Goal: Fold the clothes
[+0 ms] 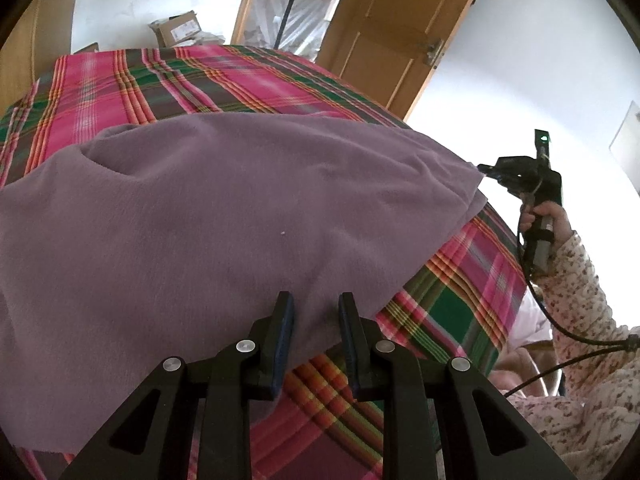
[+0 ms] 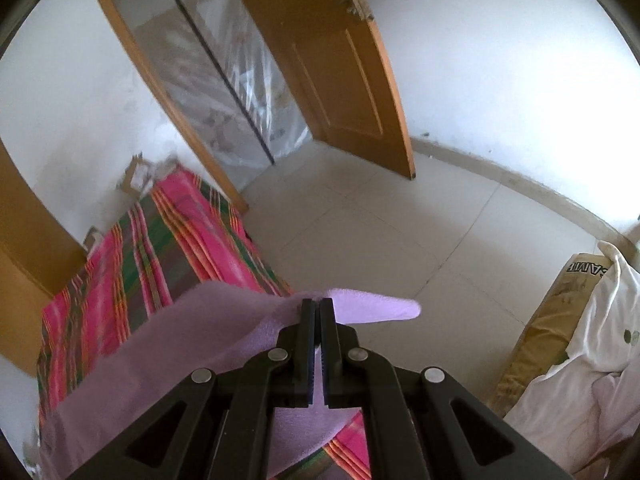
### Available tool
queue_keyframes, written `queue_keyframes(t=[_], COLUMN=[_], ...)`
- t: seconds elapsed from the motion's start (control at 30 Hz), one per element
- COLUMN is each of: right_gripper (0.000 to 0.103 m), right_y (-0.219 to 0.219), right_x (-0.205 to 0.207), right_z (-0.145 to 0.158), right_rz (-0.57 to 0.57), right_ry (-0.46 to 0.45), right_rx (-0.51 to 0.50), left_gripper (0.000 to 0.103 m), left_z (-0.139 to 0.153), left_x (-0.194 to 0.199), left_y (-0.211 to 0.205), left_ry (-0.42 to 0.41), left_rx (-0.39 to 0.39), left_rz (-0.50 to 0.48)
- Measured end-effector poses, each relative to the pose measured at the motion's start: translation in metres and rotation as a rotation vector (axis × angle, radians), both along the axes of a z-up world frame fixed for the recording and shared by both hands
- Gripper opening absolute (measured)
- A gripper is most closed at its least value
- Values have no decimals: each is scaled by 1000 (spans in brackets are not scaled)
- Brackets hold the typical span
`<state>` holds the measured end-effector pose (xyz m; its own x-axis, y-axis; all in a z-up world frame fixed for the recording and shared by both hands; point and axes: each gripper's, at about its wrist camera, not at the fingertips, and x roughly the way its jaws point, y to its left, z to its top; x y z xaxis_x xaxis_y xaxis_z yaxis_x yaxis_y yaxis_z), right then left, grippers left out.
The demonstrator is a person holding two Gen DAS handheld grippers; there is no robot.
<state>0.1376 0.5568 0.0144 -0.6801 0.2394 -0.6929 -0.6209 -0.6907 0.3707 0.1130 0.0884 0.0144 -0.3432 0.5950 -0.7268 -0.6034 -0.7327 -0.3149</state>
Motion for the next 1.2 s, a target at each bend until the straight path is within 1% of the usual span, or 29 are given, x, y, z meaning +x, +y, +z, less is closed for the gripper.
queue_keyframes(t=[0.1,0.23,0.43,0.5,0.57,0.67,0.73,0.83,0.9,0.93,1.0,1.03,1.13,1.2], right_gripper=[2,2,3,3,3,5,5,5,5,5,5,5,7,7], right_y=[-3,-2,0,-2,-5,-14,-25,-58,-84,-93,-107,-109,-112,-121], right_x=[9,3,2,5,8,12,10,-4,-19,-23,-30,-30,-31,-33], right_z=[5,-7,-10,-6,1,16,24,26,17,13,3,2,4,13], right_rz=[-12,-9,-23,-48,-90,-79,-40,109,241,272,299,302,305,338], right_ry=[19,-36,-93,-112,-127,-87,-58,-30,-59,-78,-126,-134,-149,-131], right_rx=[9,6,0,12,55,75,85,127,154,166,195,198,209,239], left_gripper=[24,24,24,24,24,24,24,24,24,24,24,24,24,24], left_z=[0,0,-1,-1,0,2,2,3,3,3,5,5,8,11], left_x=[1,1,3,3,3,3,2,0,-2,-3,-7,-9,-18,-25], left_y=[-1,-3,-7,-8,-12,-18,-23,-33,-42,-47,-59,-65,-85,-100], left_ry=[-1,-2,-2,-2,-2,5,7,10,11,12,17,20,31,34], left_rx=[2,7,14,14,21,27,30,35,37,38,39,40,35,43], left_rz=[-1,0,5,9,14,28,42,70,99,113,148,166,225,271])
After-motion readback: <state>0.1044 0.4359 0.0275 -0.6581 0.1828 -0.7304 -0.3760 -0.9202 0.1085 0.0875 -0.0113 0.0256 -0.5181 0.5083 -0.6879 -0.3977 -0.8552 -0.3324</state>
